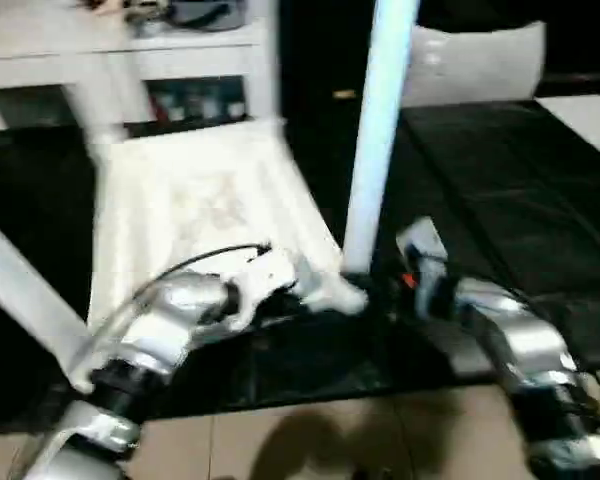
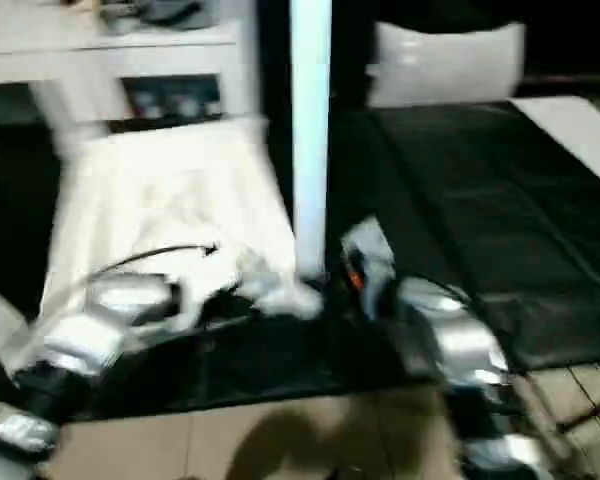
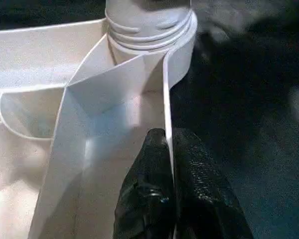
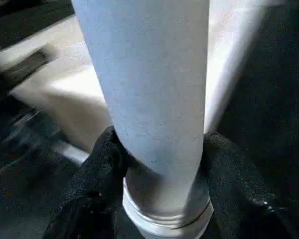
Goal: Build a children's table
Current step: Rotate leg to tighten
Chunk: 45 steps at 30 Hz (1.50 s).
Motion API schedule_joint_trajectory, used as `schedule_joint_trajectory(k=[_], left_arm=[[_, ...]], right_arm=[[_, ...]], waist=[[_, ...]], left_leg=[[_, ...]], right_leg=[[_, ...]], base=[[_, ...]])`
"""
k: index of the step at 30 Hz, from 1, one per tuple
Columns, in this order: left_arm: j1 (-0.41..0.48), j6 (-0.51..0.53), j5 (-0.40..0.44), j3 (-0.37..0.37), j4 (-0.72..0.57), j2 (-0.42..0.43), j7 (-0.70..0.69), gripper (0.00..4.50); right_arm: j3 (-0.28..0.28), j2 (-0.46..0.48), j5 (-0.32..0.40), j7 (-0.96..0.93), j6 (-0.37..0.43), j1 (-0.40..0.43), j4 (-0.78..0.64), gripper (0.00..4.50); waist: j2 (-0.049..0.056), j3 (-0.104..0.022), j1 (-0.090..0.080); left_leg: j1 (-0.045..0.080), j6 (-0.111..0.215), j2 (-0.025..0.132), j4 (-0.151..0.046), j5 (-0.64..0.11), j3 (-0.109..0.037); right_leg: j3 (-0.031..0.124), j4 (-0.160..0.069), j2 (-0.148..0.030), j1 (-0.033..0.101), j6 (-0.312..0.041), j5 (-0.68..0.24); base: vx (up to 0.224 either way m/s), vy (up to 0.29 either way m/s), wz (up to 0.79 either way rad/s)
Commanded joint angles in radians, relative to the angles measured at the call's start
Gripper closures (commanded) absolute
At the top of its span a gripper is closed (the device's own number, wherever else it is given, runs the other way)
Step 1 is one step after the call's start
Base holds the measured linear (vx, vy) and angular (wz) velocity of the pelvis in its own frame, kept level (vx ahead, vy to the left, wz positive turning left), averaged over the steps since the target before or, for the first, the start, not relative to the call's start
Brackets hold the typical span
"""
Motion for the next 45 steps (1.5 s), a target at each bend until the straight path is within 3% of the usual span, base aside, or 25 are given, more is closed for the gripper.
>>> schedule_joint_trajectory(k=[1, 5, 6, 9, 12, 16, 20, 23, 25, 31, 38, 41, 45], left_arm=[[-0.035, 0.016, -0.022, -0.039, -0.081, -0.106, 0.061, 4.5], [-0.043, 0.039, -0.01, -0.043, -0.092, -0.167, 0.129, 4.5], [-0.042, 0.041, -0.009, -0.045, -0.093, -0.168, 0.129, 4.5], [-0.038, 0.051, 0.009, -0.05, -0.1, -0.158, 0.131, 4.5], [-0.036, 0.049, 0.018, -0.046, -0.098, -0.133, 0.126, 4.5], [-0.038, 0.008, 0.022, -0.032, -0.087, -0.077, 0.096, 4.5], [-0.032, -0.061, 0.017, -0.039, -0.072, 0.002, 0.005, 4.5], [-0.041, -0.098, 0.018, -0.044, -0.039, 0.03, -0.027, 4.5], [-0.049, -0.158, 0.004, -0.052, -0.01, 0.064, -0.091, 4.5], [-0.053, -0.225, -0.03, -0.074, -0.009, 0.12, -0.222, 4.5], [-0.047, -0.302, -0.044, -0.112, -0.016, 0.167, -0.35, 4.5], [-0.048, -0.318, -0.048, -0.123, -0.013, 0.179, -0.383, 4.5], [-0.048, -0.324, -0.053, -0.128, -0.016, 0.184, -0.404, 4.5]], right_arm=[[0.033, 0.091, -0.038, -0.161, 0.03, -0.033, 0.091, 2.52], [0.029, 0.151, -0.058, -0.222, -0.03, -0.049, 0.124, 2.52], [0.028, 0.154, -0.059, -0.225, -0.033, -0.049, 0.124, 1.98], [0.017, 0.165, -0.057, -0.233, -0.044, -0.05, 0.12, 1.75], [0.021, 0.144, -0.053, -0.199, -0.065, -0.04, 0.102, 1.42], [0.028, 0.059, -0.041, -0.083, -0.12, -0.001, 0.053, 1.18], [0.009, -0.046, -0.004, 0.059, -0.143, 0.025, -0.001, 0.73], [0.036, -0.116, 0.002, 0.174, -0.159, 0.044, -0.026, 0.47], [0.057, -0.191, 0.021, 0.297, -0.169, 0.061, -0.05, 0.47], [0.072, -0.255, 0.066, 0.451, -0.184, 0.052, -0.049, 0.47], [0.093, -0.293, 0.124, 0.613, -0.183, 0.032, -0.037, 1.1], [0.106, -0.304, 0.133, 0.654, -0.182, 0.032, -0.036, 1.36], [0.11, -0.306, 0.137, 0.68, -0.184, 0.034, -0.037, 1.61]], waist=[[-0.009, -0.057, 0.004], [-0.009, -0.06, -0.006], [-0.01, -0.061, -0.004], [-0.003, -0.063, 0.0], [-0.003, -0.067, 0.013], [-0.004, -0.072, 0.032], [-0.004, -0.073, 0.045], [-0.005, -0.069, 0.052], [-0.009, -0.069, 0.058], [-0.012, -0.068, 0.076], [-0.011, -0.072, 0.098], [-0.016, -0.072, 0.103], [-0.015, -0.071, 0.107]], left_leg=[[-0.012, 0.024, 0.007, -0.071, -0.301, 0.0], [-0.016, 0.04, 0.008, -0.071, -0.296, 0.0], [-0.017, 0.045, 0.008, -0.072, -0.288, -0.001], [-0.015, 0.055, 0.014, -0.075, -0.267, 0.0], [-0.019, 0.065, 0.019, -0.076, -0.217, 0.001], [-0.021, 0.088, 0.02, -0.07, -0.146, 0.006], [-0.02, 0.106, 0.022, -0.068, -0.144, 0.007], [-0.018, 0.102, 0.022, -0.069, -0.175, 0.009], [-0.018, 0.1, 0.024, -0.07, -0.185, 0.008], [-0.015, 0.097, 0.028, -0.071, -0.188, 0.009], [-0.013, 0.105, 0.034, -0.067, -0.157, 0.011], [-0.014, 0.101, 0.033, -0.068, -0.151, 0.012], [-0.013, 0.092, 0.033, -0.069, -0.157, 0.012]], right_leg=[[0.025, -0.103, -0.036, 0.05, -0.06, -0.584], [0.026, -0.103, -0.036, 0.051, -0.063, -0.555], [0.026, -0.101, -0.036, 0.053, -0.066, -0.543], [0.033, -0.093, -0.038, 0.053, -0.095, -0.486], [0.04, -0.078, -0.039, 0.06, -0.131, -0.386], [0.045, -0.061, -0.039, 0.067, -0.177, -0.251], [0.047, -0.058, -0.039, 0.068, -0.183, -0.246], [0.045, -0.064, -0.037, 0.064, -0.178, -0.288], [0.046, -0.066, -0.04, 0.065, -0.167, -0.31], [0.048, -0.063, -0.042, 0.061, -0.17, -0.329], [0.051, -0.052, -0.043, 0.059, -0.198, -0.273], [0.051, -0.052, -0.044, 0.06, -0.197, -0.276], [0.051, -0.052, -0.044, 0.06, -0.189, -0.301]], base=[[0.0, 0.0, 0.0], [0.0, 0.0, 0.0], [0.0, 0.0, 0.0], [0.0, 0.0, 0.0], [0.0, 0.0, 0.0], [0.0, 0.0, 0.0], [0.0, 0.0, 0.0], [0.0, 0.0, 0.0], [0.0, 0.0, 0.0], [0.0, 0.0, 0.0], [0.0, 0.0, 0.0], [0.0, 0.0, 0.0], [0.0, 0.0, 0.0]])
